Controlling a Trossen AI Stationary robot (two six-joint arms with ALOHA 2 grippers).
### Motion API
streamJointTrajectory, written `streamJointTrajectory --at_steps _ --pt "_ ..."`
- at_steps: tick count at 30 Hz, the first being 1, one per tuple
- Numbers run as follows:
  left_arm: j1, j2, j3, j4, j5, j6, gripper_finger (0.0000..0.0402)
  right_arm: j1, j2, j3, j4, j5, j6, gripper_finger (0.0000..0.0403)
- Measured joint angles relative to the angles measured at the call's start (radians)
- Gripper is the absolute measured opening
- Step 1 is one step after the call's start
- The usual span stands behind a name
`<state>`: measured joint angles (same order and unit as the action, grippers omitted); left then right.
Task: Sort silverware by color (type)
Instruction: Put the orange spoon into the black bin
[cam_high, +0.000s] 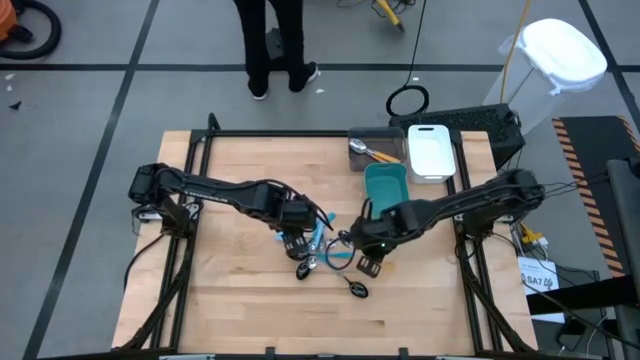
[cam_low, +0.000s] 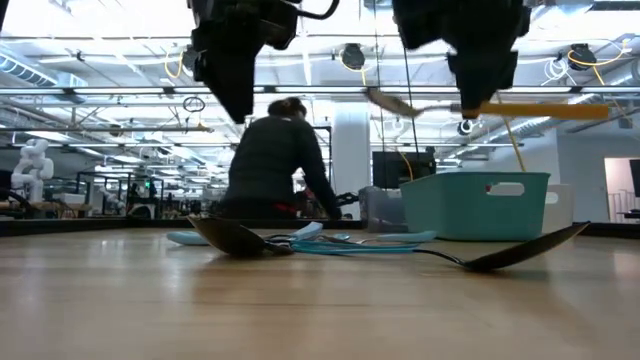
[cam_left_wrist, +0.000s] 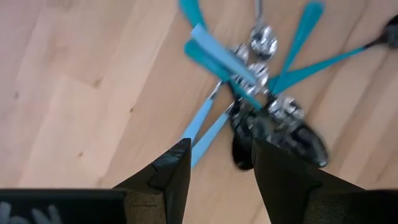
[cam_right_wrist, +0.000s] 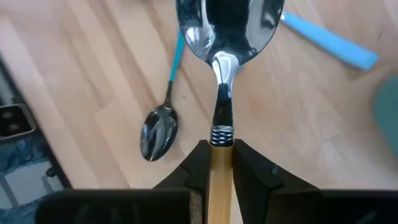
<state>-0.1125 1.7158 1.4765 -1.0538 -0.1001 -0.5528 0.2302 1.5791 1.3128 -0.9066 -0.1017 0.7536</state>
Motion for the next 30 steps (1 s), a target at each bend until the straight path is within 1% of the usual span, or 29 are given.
streamJointTrajectory --at_steps 4,9,13,16,20,21,23,25,28,30 --pt "0.000 -0.015 0.002 0.128 0.055 0.020 0.0170 0.000 -0.055 0.000 0.001 -0.002 -0.067 0.0040" --pt "-0.001 -0.033 0.009 0.288 0.155 0.051 0.0170 0.001 -0.132 0.000 -0.014 -0.029 -0.144 0.0040" --pt "-0.002 -0.028 0.078 0.295 0.171 0.009 0.0170 -0.006 -0.195 0.001 -0.053 -0.022 -0.148 0.0040" --pt "0.004 -0.033 0.135 0.325 0.158 -0.092 0.0170 -0.006 -0.234 0.001 -0.098 0.040 -0.129 0.0040" --pt "0.036 -0.029 0.218 0.323 0.136 -0.339 0.0170 -0.006 -0.266 0.001 -0.139 0.147 -0.096 0.0040" --pt "0.046 -0.030 0.238 0.325 0.134 -0.381 0.0170 -0.006 -0.269 0.001 -0.138 0.167 -0.091 0.0040" --pt "0.062 -0.031 0.275 0.324 0.125 -0.409 0.0170 -0.006 -0.274 0.001 -0.137 0.220 -0.086 0.0040" --pt "0.075 -0.030 0.308 0.323 0.125 -0.403 0.0170 -0.006 -0.274 0.001 -0.134 0.261 -0.085 0.0040" --pt "0.098 -0.030 0.346 0.323 0.125 -0.397 0.0170 -0.006 -0.273 0.001 -0.129 0.289 -0.084 0.0040" --pt "0.115 -0.030 0.355 0.325 0.126 -0.445 0.0170 -0.006 -0.274 0.001 -0.115 0.305 -0.083 0.0040"
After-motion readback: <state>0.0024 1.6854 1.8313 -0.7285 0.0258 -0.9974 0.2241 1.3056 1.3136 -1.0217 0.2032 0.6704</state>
